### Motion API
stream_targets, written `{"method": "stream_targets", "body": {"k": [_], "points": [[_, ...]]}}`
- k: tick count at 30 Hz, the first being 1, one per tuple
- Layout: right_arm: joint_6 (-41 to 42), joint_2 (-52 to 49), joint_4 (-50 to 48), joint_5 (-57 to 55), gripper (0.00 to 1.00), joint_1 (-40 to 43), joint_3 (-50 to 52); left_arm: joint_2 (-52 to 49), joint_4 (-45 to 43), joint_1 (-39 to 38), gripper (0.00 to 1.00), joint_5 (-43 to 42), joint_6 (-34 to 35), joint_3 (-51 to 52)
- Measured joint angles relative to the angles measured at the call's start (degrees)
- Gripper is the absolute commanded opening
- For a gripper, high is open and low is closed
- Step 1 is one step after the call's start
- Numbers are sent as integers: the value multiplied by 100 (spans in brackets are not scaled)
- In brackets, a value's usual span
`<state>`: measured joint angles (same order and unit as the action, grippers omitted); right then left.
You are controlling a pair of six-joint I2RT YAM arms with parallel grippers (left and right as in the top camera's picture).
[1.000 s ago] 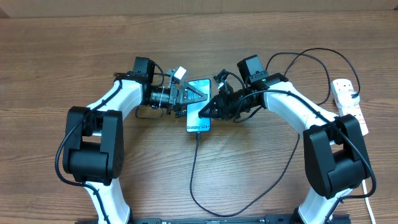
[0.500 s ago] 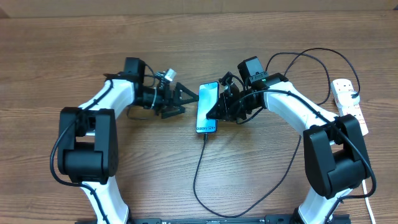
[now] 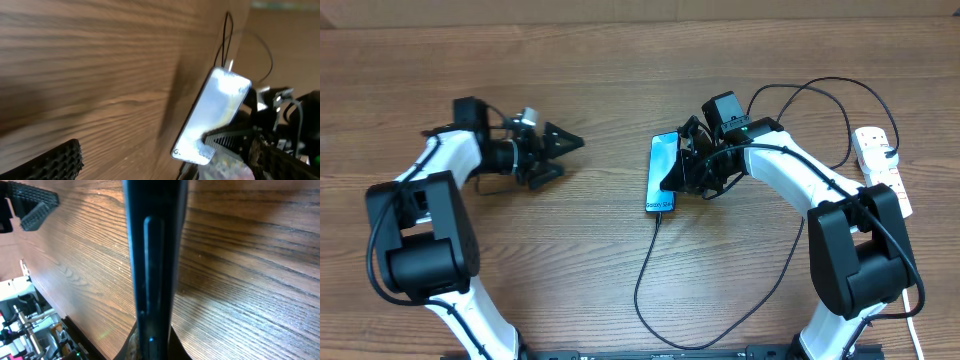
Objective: Plug charger to phone and switch on socket
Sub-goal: 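Open the left gripper and withdraw it left from the phone, then lay the phone flat on the table with the right gripper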
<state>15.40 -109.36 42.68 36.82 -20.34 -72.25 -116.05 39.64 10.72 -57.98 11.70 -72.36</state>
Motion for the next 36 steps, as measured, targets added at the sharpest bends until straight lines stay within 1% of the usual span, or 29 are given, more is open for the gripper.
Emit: {"method": "stream_targets", "body": {"k": [5,10,17,27,30,36], "points": [[4,-173,-92,-22,4,0,0,0,0,391,100,20,15,0],[4,-365,-326,7,4,-2,4,0,0,426,99,254,17,0],[4,-374,-446,50,4,-116,4,24,4,428,99,1523,20,-11],[125,-555,-717,175,4,-450,4,271,-24,389,99,4092,33,-168],[142,-557,-809,170,4,-450,4,275,-28,389,99,4463,33,-175],[155,-557,-883,127,4,-450,4,275,-26,389,100,4846,31,-175]]}}
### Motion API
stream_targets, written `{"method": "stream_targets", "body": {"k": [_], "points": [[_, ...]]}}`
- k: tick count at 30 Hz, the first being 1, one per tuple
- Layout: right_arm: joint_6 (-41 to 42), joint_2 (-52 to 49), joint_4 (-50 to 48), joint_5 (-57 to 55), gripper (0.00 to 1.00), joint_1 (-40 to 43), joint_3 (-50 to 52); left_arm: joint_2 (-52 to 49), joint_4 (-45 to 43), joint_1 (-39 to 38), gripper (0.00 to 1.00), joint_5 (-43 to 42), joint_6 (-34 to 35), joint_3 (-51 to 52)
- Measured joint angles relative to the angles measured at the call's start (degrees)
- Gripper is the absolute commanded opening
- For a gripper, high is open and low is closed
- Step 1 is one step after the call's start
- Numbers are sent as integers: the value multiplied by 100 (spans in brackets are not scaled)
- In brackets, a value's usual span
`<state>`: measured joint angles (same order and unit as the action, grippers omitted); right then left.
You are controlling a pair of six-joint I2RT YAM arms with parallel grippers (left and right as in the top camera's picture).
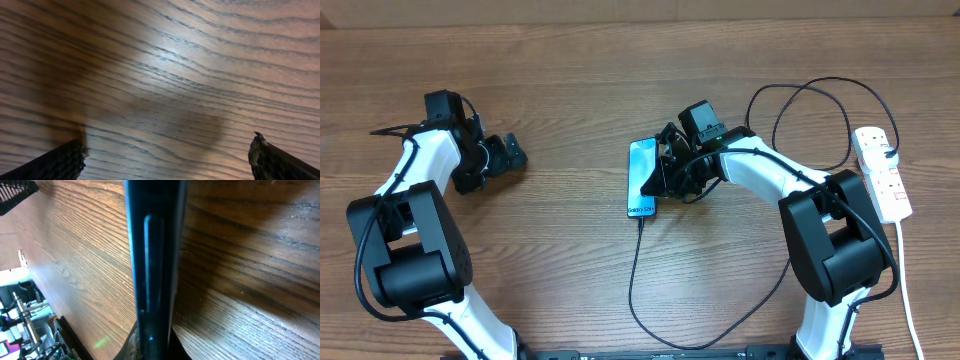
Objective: Plug charger to phone and switch on socket
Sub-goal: 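Lay the phone flat on the table with the right gripper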
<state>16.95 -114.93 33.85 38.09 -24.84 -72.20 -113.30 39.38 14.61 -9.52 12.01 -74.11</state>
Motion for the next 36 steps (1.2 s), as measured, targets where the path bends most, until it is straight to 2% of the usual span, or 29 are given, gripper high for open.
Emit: {"method": "stream_targets", "body": {"k": [36], "points": [[66,0,83,-319,9,0,0,0,2,0,100,254,0,2]]}}
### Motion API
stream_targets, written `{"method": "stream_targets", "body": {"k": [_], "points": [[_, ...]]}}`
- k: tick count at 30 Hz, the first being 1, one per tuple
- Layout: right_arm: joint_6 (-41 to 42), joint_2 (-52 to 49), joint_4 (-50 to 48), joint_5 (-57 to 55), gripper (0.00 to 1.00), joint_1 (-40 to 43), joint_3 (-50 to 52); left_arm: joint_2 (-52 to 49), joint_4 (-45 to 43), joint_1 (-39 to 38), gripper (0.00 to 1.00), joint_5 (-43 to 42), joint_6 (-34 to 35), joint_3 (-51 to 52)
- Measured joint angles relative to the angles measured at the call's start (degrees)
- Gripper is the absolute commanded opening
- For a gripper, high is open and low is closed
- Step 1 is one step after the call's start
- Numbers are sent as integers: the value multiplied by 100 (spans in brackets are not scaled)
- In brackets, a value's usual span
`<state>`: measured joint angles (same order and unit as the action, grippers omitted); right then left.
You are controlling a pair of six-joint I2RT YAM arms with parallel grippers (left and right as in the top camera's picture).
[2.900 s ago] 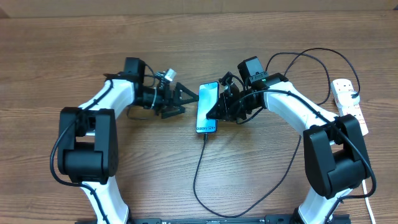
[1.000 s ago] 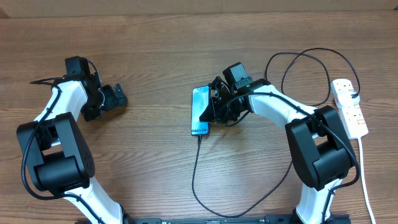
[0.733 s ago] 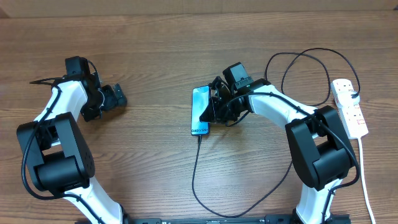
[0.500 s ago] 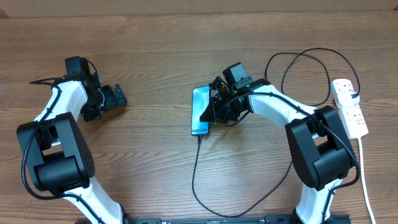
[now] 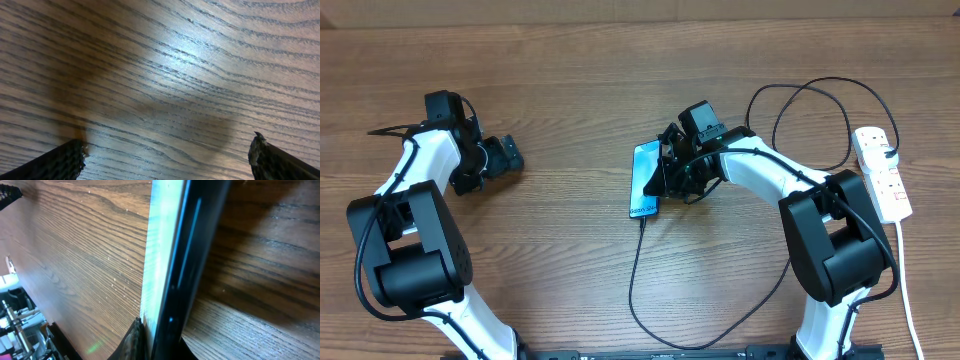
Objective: Plug charger to phone and switch on socket
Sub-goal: 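Lay the phone flat on the table with the right gripper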
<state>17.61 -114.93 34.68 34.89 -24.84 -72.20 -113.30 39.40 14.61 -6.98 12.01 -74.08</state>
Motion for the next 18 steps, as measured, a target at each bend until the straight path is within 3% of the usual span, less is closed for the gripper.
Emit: {"method": "stream_targets", "body": {"k": [11,18], "points": [[-26,0,39,-168,16,0,0,0,0,0,100,0,0,0],[-42,0,44,-258,27,0,0,0,2,0,100,0,0,0]]}}
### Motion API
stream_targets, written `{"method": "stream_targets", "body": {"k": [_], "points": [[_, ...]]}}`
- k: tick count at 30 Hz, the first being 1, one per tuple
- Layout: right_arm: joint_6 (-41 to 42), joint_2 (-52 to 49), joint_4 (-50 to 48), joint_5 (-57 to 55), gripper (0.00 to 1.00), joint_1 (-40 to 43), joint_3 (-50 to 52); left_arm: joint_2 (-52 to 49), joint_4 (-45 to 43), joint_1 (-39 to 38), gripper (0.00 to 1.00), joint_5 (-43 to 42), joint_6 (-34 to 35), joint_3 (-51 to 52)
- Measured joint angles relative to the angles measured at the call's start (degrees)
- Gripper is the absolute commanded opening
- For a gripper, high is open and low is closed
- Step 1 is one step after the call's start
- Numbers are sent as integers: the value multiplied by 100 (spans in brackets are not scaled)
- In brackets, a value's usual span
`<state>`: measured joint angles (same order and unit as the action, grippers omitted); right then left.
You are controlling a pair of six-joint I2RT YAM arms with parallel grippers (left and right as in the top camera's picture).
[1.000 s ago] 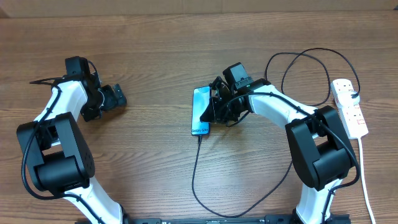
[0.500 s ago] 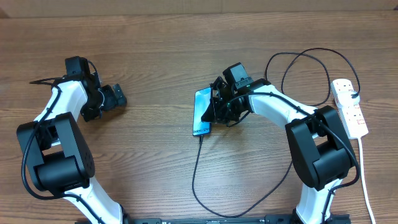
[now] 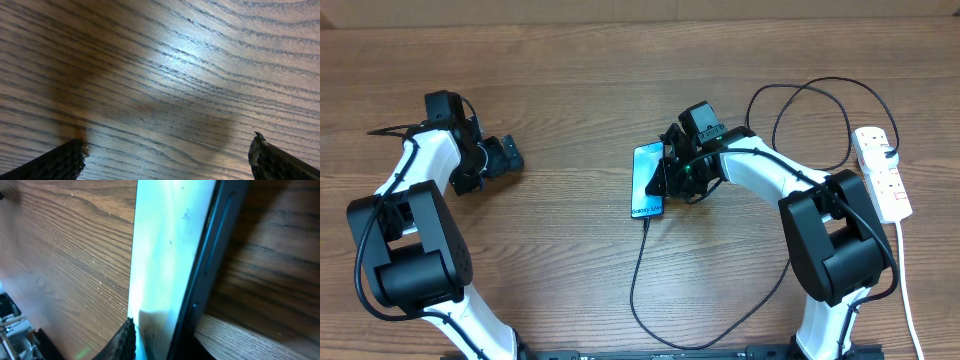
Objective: Plug charger to phone and switch on socket
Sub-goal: 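Lay the phone flat on the table with the right gripper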
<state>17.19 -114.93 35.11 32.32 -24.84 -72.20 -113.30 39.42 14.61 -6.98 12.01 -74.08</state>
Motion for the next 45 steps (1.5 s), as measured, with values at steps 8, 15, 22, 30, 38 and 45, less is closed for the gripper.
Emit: {"method": "stream_targets", "body": {"k": [8,15,22,30,38,45], "points": [[-31,0,7,-37,42,0,0,0,0,0,99,2,0,0],[-28,0,7,-122,51,0,0,0,0,0,100,0,0,0],[-33,0,15,-280,58,0,0,0,-2,0,100,2,0,0],[-26,0,31,-424,64,0,0,0,0,0,100,4,0,0],[-15,2,7,-393,77,0,-13,0,0,0,100,22,0,0],[212,35,9,-542,86,-2,-66,0,0,0,100,24,0,0]]}}
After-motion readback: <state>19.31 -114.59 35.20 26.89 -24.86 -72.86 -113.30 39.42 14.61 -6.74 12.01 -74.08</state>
